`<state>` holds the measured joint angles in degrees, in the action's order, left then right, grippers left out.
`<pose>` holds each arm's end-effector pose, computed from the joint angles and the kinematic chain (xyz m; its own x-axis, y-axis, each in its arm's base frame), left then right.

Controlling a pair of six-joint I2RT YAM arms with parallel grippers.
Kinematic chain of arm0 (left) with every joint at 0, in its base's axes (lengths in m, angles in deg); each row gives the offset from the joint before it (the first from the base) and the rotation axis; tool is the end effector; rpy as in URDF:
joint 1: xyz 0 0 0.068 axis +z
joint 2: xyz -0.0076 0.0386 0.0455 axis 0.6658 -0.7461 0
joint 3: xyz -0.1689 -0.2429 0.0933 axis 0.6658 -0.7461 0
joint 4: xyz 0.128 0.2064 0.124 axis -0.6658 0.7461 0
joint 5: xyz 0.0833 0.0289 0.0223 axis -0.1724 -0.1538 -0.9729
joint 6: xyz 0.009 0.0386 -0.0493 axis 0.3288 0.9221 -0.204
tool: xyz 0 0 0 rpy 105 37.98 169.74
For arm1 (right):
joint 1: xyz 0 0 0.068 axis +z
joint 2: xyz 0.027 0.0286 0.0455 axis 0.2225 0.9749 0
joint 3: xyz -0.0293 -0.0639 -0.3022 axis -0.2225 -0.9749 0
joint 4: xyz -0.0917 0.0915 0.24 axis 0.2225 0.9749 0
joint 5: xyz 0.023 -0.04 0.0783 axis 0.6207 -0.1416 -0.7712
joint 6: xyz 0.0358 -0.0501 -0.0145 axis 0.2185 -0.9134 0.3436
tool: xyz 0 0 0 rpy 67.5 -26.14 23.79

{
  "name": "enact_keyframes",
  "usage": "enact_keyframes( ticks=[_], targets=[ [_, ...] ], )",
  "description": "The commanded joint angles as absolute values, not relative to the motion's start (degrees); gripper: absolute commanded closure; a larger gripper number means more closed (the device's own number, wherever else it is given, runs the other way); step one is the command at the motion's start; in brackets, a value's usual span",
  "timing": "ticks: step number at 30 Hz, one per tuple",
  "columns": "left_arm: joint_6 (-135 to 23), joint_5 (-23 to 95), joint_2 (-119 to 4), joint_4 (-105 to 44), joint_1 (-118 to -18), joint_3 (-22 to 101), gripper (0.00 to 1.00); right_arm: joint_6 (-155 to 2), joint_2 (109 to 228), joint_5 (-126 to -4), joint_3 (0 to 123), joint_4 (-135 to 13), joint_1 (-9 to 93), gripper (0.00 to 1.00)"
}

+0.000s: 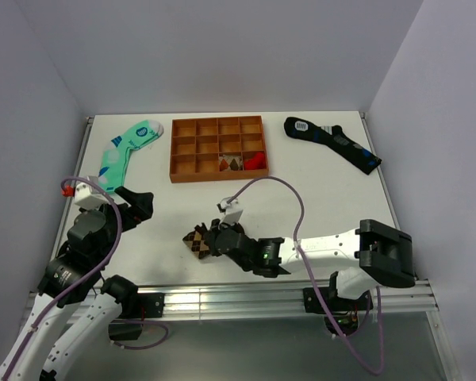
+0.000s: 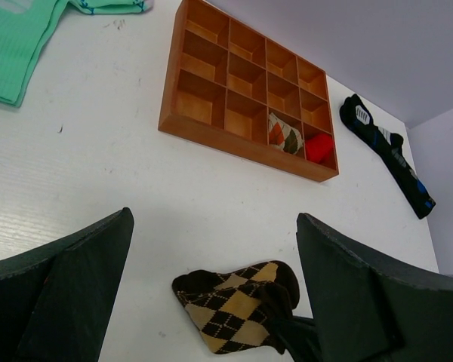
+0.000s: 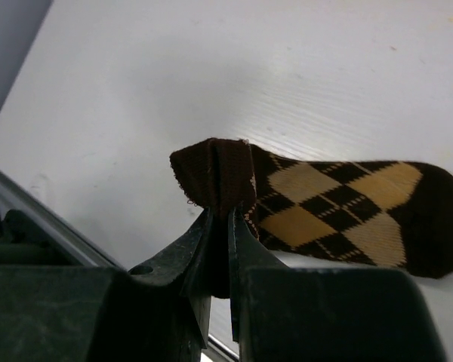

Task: Roll the socks
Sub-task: Fold the sock at the center of the board.

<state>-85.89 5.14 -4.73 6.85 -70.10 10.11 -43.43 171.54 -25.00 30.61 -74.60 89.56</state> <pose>0.0759 -0.0196 0.3451 -0.2403 -0.5600 -0.7928 -0.0674 0.8244 -0.5619 0.1009 0.3141 0.2454 -0.5352 0.0842 -0.8405 -0.4815 0.7871 0.3854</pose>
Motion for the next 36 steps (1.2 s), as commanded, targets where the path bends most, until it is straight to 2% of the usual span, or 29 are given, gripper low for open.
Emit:
enact_keyframes(
  ticks=[1, 11, 23, 29, 30, 32, 36],
  targets=[
    [-85.92, 4.33, -5.59, 6.65, -70.31, 11.62, 0.05, -36.61, 168.23, -24.12, 27.34, -75.42, 87.39, 0.87],
    [-85.74, 4.68, -6.20, 6.56, -70.31, 11.54, 0.05, -31.14, 163.48, -25.78, 18.19, -80.43, 81.24, 0.86],
    [-84.95, 6.88, -8.49, 5.34, -70.40, 11.19, 0.06, -31.23, 165.32, -30.88, 13.09, -88.08, 75.17, 0.85],
    [-87.23, 8.97, -11.65, 5.16, -70.40, 10.75, 0.09, -30.79, 168.83, -33.08, 12.65, -90.63, 74.29, 0.78],
    [-88.63, 9.51, -11.83, 4.03, -70.48, 10.22, 0.10, -30.44, 169.18, -33.34, 12.30, -91.67, 74.29, 0.71],
    [-90.82, 11.61, -12.18, 2.71, -70.40, 8.30, 0.11, -29.48, 169.97, -33.00, 12.03, -91.60, 74.29, 0.65],
    [-93.20, 15.65, -12.97, -2.12, -70.48, 4.08, 0.14, -28.51, 169.37, -32.03, 11.33, -90.21, 74.03, 0.60]
  ],
)
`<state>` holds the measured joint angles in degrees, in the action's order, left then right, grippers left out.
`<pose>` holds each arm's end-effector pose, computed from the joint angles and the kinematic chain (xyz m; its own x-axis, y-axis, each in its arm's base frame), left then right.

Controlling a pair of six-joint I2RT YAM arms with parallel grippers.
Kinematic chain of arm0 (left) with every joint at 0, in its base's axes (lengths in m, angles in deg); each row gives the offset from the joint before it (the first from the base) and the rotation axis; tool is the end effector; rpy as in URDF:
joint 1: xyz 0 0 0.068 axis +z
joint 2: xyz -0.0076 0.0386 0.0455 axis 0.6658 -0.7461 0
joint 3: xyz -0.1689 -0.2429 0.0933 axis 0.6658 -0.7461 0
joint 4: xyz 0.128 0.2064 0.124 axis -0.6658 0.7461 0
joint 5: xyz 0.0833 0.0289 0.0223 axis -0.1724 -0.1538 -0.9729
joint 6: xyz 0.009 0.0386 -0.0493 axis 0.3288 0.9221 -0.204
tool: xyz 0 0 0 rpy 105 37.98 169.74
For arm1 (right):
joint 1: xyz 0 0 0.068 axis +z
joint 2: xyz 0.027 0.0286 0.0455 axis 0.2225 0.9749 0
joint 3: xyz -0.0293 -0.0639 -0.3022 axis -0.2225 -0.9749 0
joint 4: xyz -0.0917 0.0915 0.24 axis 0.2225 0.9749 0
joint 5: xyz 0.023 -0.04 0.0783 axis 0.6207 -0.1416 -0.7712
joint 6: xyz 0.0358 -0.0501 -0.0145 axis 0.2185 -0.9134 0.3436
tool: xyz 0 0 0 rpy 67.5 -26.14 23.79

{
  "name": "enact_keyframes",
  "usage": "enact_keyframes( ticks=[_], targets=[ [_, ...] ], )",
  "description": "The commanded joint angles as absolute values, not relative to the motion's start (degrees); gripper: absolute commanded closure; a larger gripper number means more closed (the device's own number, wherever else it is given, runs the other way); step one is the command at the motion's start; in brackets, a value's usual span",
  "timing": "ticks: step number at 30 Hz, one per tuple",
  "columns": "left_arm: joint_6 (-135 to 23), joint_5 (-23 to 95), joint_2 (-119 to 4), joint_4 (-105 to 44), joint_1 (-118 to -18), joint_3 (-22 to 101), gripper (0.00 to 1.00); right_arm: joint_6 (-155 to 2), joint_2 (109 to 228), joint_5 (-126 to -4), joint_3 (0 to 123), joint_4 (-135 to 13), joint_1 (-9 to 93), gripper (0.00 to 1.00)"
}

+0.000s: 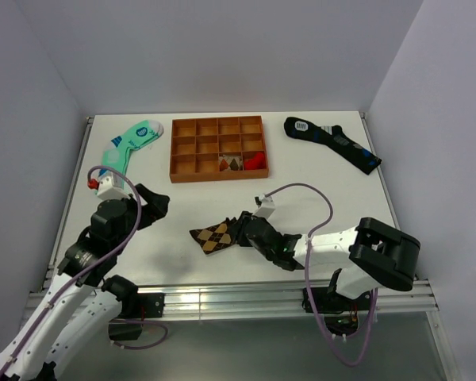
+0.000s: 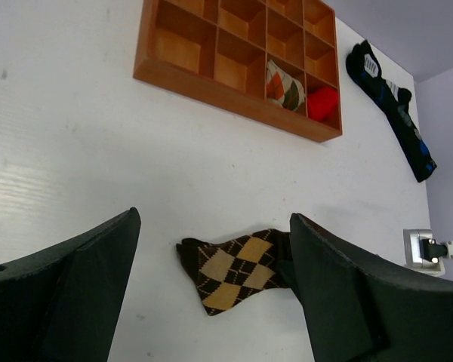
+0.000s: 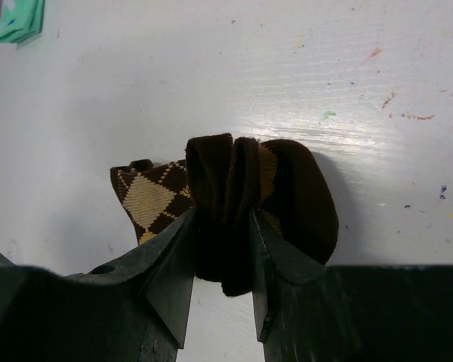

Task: Roll the socks
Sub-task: Fold the sock at the center of the board, then adjust the sock at the center of the board.

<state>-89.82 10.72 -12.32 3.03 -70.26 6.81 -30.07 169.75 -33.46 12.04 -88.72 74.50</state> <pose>0.1073 -0.0420 0.3222 -0.3829 -0.5621 -0.7331 -0.0812 0.8110 -0.5794 0.1484 0.2336 0.1747 -0.6498 0.3357 -0.6819 -0.1958 0.7929 0.5770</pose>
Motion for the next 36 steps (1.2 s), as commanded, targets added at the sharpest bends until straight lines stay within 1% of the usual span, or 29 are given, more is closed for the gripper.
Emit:
enact_keyframes(
  ticks=[1, 5, 11, 13, 17, 21, 22, 23, 26, 27, 33, 34, 36],
  targets=[
    [-93.73, 16.19, -13.58, -4.40, -70.40, 3.11, 0.14, -28.51, 168.84, -31.42, 11.42, -89.32, 73.94, 0.60],
    [-95.41, 17.60, -16.13, -9.60, -70.66, -2.07, 0.17, -27.89, 165.94, -29.92, 10.89, -85.98, 73.32, 0.58],
    [-96.82, 14.44, -20.88, -15.13, -73.55, -5.86, 0.19, -28.42, 161.19, -27.19, 12.12, -76.67, 71.83, 0.52],
    [-96.73, 13.56, -23.68, -16.63, -75.39, -6.39, 0.20, -28.86, 159.09, -27.19, 12.73, -73.68, 71.04, 0.51],
    [-96.38, 8.84, -29.75, -19.71, -79.35, -6.48, 0.21, -28.34, 154.87, -28.59, 13.17, -69.46, 71.39, 0.58],
    [-95.24, 4.52, -36.16, -21.64, -82.00, -5.34, 0.20, -24.30, 155.56, -27.19, 15.28, -63.57, 75.51, 0.58],
    [-94.97, 4.07, -38.26, -22.95, -82.08, -4.90, 0.20, -23.77, 156.09, -27.45, 15.28, -63.73, 76.30, 0.60],
    [-94.62, 3.63, -39.42, -23.40, -82.09, -4.64, 0.20, -23.59, 157.40, -27.80, 15.28, -64.08, 76.66, 0.65],
    [-93.57, 2.57, -44.42, -24.72, -82.09, -2.45, 0.19, -20.60, 159.77, -27.46, 16.34, -62.86, 77.98, 0.73],
    [-93.39, 2.57, -47.13, -24.99, -82.09, -1.92, 0.19, -19.90, 161.09, -27.63, 16.51, -62.86, 78.15, 0.74],
    [-91.28, 5.30, -56.02, -27.80, -82.09, 1.25, 0.30, -18.92, 165.75, -26.93, 19.41, -60.22, 78.25, 0.77],
    [-91.28, 5.64, -56.82, -27.80, -82.00, 1.51, 0.34, -18.93, 167.15, -26.75, 20.11, -59.61, 78.07, 0.77],
    [-91.19, 6.26, -58.31, -29.72, -82.08, 1.26, 0.40, -18.84, 168.39, -26.49, 21.43, -57.50, 77.11, 0.78]
  ],
)
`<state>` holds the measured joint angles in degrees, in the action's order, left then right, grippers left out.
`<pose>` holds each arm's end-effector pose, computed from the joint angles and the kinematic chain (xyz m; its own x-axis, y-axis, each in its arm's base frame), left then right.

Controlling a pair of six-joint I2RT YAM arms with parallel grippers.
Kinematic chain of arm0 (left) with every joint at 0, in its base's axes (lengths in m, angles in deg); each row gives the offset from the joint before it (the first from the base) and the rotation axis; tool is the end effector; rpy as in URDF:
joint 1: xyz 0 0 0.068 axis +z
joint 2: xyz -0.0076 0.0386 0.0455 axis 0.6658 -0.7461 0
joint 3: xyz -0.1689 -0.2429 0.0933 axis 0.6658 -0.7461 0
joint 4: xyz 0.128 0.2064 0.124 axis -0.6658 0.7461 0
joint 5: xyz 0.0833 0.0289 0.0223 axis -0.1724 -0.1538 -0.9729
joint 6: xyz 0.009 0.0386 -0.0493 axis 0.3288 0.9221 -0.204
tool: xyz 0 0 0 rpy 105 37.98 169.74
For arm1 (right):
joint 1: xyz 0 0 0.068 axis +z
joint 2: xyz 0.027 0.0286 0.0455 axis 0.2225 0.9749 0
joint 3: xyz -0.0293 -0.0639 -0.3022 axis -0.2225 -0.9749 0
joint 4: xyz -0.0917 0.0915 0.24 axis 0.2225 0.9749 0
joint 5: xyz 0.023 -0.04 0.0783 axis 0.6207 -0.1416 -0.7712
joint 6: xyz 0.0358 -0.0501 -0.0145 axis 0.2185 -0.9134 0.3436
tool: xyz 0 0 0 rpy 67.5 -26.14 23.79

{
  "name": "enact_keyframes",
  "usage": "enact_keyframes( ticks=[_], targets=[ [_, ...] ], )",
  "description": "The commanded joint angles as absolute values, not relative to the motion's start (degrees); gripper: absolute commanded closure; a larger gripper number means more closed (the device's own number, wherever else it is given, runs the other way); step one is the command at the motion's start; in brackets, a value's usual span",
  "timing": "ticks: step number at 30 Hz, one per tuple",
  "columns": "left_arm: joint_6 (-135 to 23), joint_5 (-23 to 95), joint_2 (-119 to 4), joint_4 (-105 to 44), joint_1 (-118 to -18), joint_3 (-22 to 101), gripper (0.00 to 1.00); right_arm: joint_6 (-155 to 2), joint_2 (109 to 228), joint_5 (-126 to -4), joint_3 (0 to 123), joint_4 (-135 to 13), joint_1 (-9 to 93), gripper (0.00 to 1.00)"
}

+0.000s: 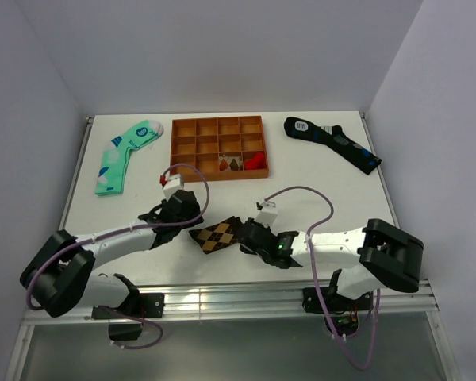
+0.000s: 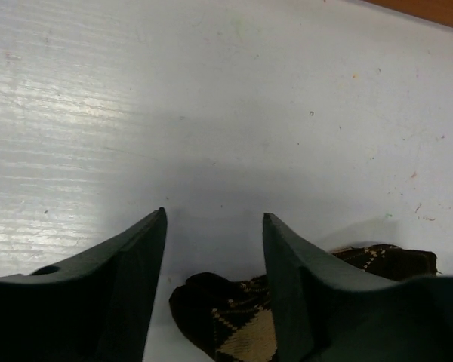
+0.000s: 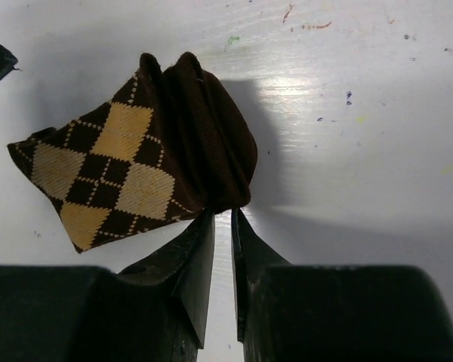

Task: Roll the socks
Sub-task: Adjust the sock at the center of the board.

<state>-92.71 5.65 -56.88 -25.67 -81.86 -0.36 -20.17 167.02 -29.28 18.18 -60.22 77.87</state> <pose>0.2073 -0.1506 0.1927 -0.6515 -0.3502 -0.6730 -0.1403 0.9274 -0.3468 0.1308 0.2267 0.1742 -0.7416 0.2702 -0.6140 -0.0196 0.9062 0.4224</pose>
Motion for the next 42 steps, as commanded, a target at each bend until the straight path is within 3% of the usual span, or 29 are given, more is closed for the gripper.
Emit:
enact_keyframes(
  ticks=[1, 8, 19, 25, 29, 35, 42],
  targets=[
    [-91.28, 6.96, -58.67, -30.34, -82.09, 0.56, 0.43, -19.01, 169.01, -27.36, 21.35, -57.84, 76.58, 0.79],
    [-93.03, 11.27, -60.96, -35.09, -82.52, -3.49, 0.60, -25.25, 170.15, -31.23, 21.07, -63.74, 70.25, 0.80],
    [-101.20, 11.28, -56.04, -39.22, -91.91, -10.78, 0.70, -39.14, 178.14, -41.95, 30.30, -70.68, 62.51, 0.80],
    [-106.30, 6.80, -54.37, -34.67, -95.80, -10.35, 0.67, -41.16, 180.44, -40.82, 36.64, -66.29, 61.63, 0.80],
    [-107.10, 0.04, -49.37, -29.13, -95.80, -10.52, 0.61, -41.07, 175.88, -38.71, 32.96, -65.85, 60.67, 0.80],
    [-99.03, 0.89, -39.17, -32.98, -95.62, -9.65, 0.54, -40.99, 167.27, -40.45, 25.32, -68.65, 60.75, 0.79],
    [-91.90, 11.52, -52.76, -41.32, -90.53, -2.00, 0.59, -35.10, 164.17, -39.85, 18.72, -71.02, 65.67, 0.80]
  ],
)
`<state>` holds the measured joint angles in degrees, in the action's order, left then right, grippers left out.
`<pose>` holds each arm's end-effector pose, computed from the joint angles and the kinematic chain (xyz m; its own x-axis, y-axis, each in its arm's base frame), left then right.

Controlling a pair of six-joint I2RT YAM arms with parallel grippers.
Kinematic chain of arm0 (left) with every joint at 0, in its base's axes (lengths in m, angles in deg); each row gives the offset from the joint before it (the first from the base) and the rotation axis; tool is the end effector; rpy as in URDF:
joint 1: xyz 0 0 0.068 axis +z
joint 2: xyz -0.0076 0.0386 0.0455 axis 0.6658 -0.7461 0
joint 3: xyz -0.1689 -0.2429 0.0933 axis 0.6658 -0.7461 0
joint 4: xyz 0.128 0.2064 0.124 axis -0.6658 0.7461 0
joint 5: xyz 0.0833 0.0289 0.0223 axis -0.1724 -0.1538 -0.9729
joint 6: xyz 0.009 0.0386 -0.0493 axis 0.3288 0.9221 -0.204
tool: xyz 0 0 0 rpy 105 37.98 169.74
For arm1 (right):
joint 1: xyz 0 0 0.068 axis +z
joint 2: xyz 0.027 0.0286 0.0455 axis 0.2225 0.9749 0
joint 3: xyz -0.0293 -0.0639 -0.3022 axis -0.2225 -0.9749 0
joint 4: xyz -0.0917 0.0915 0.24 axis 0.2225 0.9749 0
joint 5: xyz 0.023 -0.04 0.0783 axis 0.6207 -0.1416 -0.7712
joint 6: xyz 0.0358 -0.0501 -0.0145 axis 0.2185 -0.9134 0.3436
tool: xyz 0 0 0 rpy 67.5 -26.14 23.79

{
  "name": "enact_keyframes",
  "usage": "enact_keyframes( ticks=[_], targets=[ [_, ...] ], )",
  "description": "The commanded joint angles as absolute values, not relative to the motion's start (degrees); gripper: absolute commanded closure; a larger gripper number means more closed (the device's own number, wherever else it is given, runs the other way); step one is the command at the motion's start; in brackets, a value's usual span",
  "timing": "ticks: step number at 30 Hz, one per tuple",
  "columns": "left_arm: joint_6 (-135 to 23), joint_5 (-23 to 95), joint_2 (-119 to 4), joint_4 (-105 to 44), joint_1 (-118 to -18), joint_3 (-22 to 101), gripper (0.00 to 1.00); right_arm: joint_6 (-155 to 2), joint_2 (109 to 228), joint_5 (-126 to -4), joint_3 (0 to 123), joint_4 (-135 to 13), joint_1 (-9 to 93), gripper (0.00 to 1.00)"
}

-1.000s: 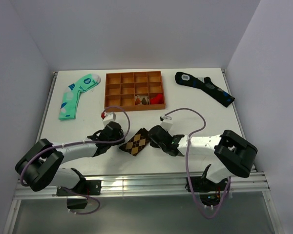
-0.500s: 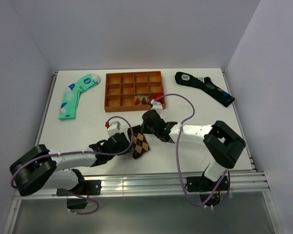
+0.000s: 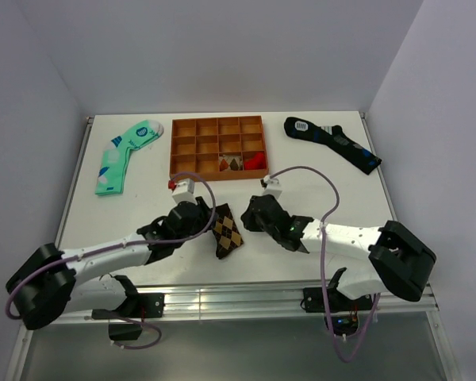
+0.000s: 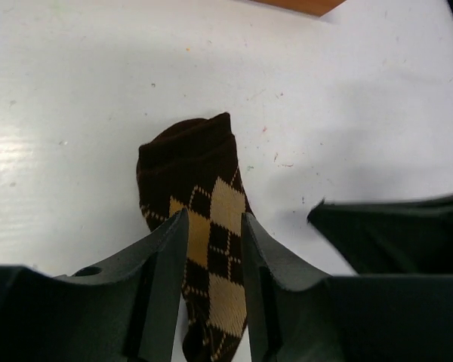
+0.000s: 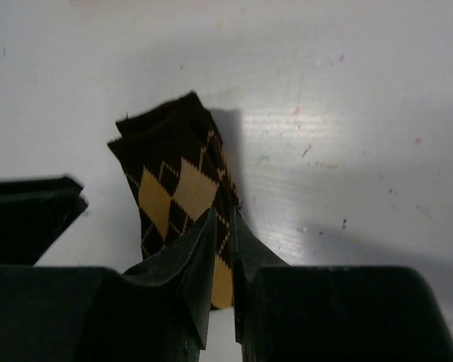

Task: Roll the socks
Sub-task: Adjust the sock at the center of the board.

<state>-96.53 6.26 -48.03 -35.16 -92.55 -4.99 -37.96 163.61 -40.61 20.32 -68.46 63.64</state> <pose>0.1644 -0.1732 0.2166 -0.6113 -0.4062 -0.6792 0.0639 0.8301 -0.5539 0.1867 0.2068 0.2110 -0.6785 0.2437 -0.6930 -0.1588 0.8724 0.4623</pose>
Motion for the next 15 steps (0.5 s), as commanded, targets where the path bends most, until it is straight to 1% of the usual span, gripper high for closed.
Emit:
enact_keyframes(
  ticks=[1, 3, 6, 11, 15],
  targets=[
    [-91.46, 14.49, -54.00, -42.64, -89.91, -1.82, 0.60, -34.66, 164.96, -40.46, 17.67, -71.99, 66.11, 0.81],
    [-90.76, 16.54, -57.35, -46.42, -88.60, -1.47, 0.61, -33.78, 167.67, -41.34, 17.22, -75.15, 66.99, 0.82],
    [-89.79, 19.62, -60.86, -49.15, -87.63, -0.60, 0.62, -32.03, 170.32, -39.67, 18.36, -74.64, 69.44, 0.83],
    [-88.20, 21.46, -66.39, -48.63, -86.04, 1.08, 0.63, -29.21, 171.65, -39.58, 16.08, -78.58, 72.26, 0.84],
    [-87.50, 22.52, -68.78, -48.37, -83.68, 1.87, 0.64, -28.16, 171.83, -39.15, 15.46, -79.03, 74.37, 0.84]
  ],
)
